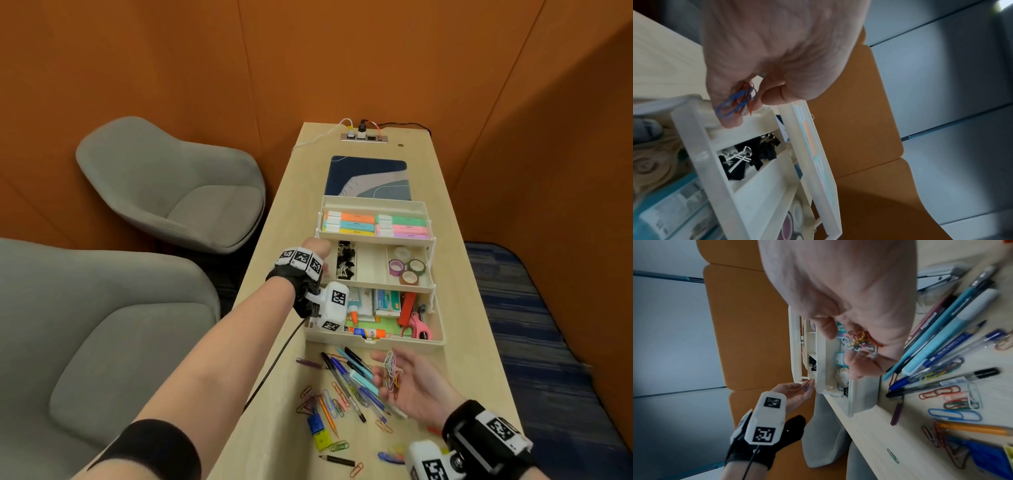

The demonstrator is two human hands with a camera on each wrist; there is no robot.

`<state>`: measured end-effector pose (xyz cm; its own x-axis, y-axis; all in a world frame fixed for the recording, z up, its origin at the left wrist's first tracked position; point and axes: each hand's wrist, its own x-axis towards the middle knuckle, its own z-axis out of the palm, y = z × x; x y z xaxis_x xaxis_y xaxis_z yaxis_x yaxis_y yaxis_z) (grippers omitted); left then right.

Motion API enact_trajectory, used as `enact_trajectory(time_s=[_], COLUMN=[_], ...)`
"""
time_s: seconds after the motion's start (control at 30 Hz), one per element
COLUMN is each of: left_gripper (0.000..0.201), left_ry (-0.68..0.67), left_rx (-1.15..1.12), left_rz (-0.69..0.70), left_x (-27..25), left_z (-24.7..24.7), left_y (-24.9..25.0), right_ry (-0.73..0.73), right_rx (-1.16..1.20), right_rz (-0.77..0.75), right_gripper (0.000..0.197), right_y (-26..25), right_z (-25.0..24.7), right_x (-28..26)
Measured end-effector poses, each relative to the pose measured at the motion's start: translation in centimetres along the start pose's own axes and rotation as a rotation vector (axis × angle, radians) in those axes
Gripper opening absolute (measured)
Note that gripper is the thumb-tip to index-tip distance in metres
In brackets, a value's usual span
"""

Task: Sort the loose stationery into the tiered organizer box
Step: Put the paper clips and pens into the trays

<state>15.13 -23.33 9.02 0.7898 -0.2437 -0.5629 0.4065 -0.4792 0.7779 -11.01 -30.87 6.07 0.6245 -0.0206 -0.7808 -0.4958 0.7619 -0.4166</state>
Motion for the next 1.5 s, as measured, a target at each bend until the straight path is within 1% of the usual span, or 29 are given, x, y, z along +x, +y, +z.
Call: enact_trajectory(time_s=[0.1,0.23,0.27,0.3,0.33,0.37,0.4,0.5,0.53,0.57,0.6,0.67,0.73,0.8,0.83,0.87,0.9,0.93,0.97,1.0,1.03,1.07,1.13,1.17,1.23,1.27,1.37,1.43,1.5], left_gripper=[0.041,0.036,0.033,0.031,0.031,0.033,0.034,0.036,0.034,0.033,0.031,0.028,0.025,0.022,0.022,0.021,0.022,0.022,0.022,0.022,0.022,0.022,0.022,0.021,0.023,0.022,0.019,0.030,0.037], left_ry=[-0.011,0.044,0.062,0.030,0.020,-0.015,-0.010,0.035,0.039,0.073,0.113,0.183,0.240,0.256,0.260,0.263,0.264,0.261,0.258,0.257,0.258,0.260,0.268,0.273,0.270,0.258,0.238,0.212,0.205], left_rx=[-0.013,0.044,0.091,0.177,0.209,0.198,0.131,0.030,0.023,0.021,0.009,0.025,0.060,0.125,0.167,0.201,0.218,0.235,0.258,0.287,0.315,0.343,0.407,0.449,0.540,0.585,0.711,0.783,0.853], left_rz=[0.030,0.065,0.098,0.109,0.135,0.125,0.137,0.201,0.222,0.262,0.307,0.356,0.351,0.344,0.336,0.319,0.293,0.261,0.233,0.210,0.196,0.185,0.168,0.156,0.126,0.114,0.091,0.052,0.041], left_x=[-0.4,-0.8,-1.1,-1.6,-1.7,-1.5,-1.3,-2.0,-2.8,-3.3,-3.9,-5.1,-5.8,-6.1,-6.4,-6.7,-6.8,-6.8,-6.7,-6.6,-6.4,-6.1,-5.9,-5.7,-5.5,-5.4,-5.3,-5.7,-5.9], left_z=[-0.1,-0.3,-0.6,-0.9,-1.0,-1.2,-1.5,-2.6,-3.1,-3.7,-4.4,-5.7,-6.8,-7.7,-8.0,-8.3,-8.6,-8.8,-9.0,-9.2,-9.2,-9.2,-9.1,-9.0,-8.9,-8.8,-7.9,-7.1,-6.4], left_y=[0.2,0.3,0.2,0.2,-0.1,-0.2,-0.3,-1.0,-1.4,-2.1,-3.0,-5.6,-8.6,-11.8,-13.2,-14.4,-15.7,-16.7,-17.7,-18.4,-19.0,-19.4,-19.9,-20.0,-20.2,-20.3,-20.8,-21.1,-21.4], right_ry=[-0.014,-0.018,-0.011,-0.013,-0.018,-0.028,-0.043,-0.062,-0.060,-0.053,-0.040,0.026,0.113,0.197,0.223,0.249,0.275,0.263,0.291,0.359,0.364,0.360,0.443,0.457,0.448,0.414,0.261,0.164,0.098], right_rx=[-0.010,-0.019,-0.023,-0.025,-0.019,-0.005,0.008,0.001,-0.023,-0.050,-0.089,-0.234,-0.357,-0.406,-0.391,-0.396,-0.476,-0.499,-0.708,-0.894,-0.909,-0.863,-0.998,-1.027,-1.070,-1.078,-1.095,-1.067,-1.113], right_rz=[-0.023,-0.053,-0.064,-0.074,-0.084,-0.092,-0.100,-0.141,-0.159,-0.174,-0.192,-0.252,-0.319,-0.388,-0.404,-0.409,-0.423,-0.381,-0.348,-0.393,-0.392,-0.438,-0.494,-0.513,-0.571,-0.623,-0.734,-0.719,-0.643], right_gripper=[0.043,0.043,0.042,0.041,0.039,0.036,0.033,0.024,0.024,0.024,0.022,0.012,0.004,0.011,0.016,0.018,0.017,0.015,0.016,0.019,0.023,0.026,0.018,0.019,0.030,0.033,0.031,0.022,0.014], right_y=[-0.9,-2.5,-3.2,-3.9,-4.8,-5.7,-6.6,-9.3,-10.0,-10.7,-11.2,-11.6,-11.5,-11.4,-11.5,-11.5,-11.5,-11.6,-11.4,-11.1,-11.2,-11.1,-10.6,-10.4,-9.9,-9.5,-7.4,-5.1,-2.3], right_z=[0.8,2.1,2.5,3.1,3.8,4.4,5.2,7.9,8.8,9.8,10.9,12.7,14.3,15.0,15.3,15.6,15.7,15.7,15.6,15.6,15.8,16.1,16.4,16.6,16.6,16.4,14.5,11.8,8.9], right_x=[-0.3,-0.2,0.0,0.1,0.4,0.8,1.2,2.8,3.5,4.3,5.1,6.8,7.8,9.1,9.7,10.2,10.6,10.7,10.7,10.8,10.9,10.9,11.2,11.1,10.5,9.8,6.5,4.5,2.6])
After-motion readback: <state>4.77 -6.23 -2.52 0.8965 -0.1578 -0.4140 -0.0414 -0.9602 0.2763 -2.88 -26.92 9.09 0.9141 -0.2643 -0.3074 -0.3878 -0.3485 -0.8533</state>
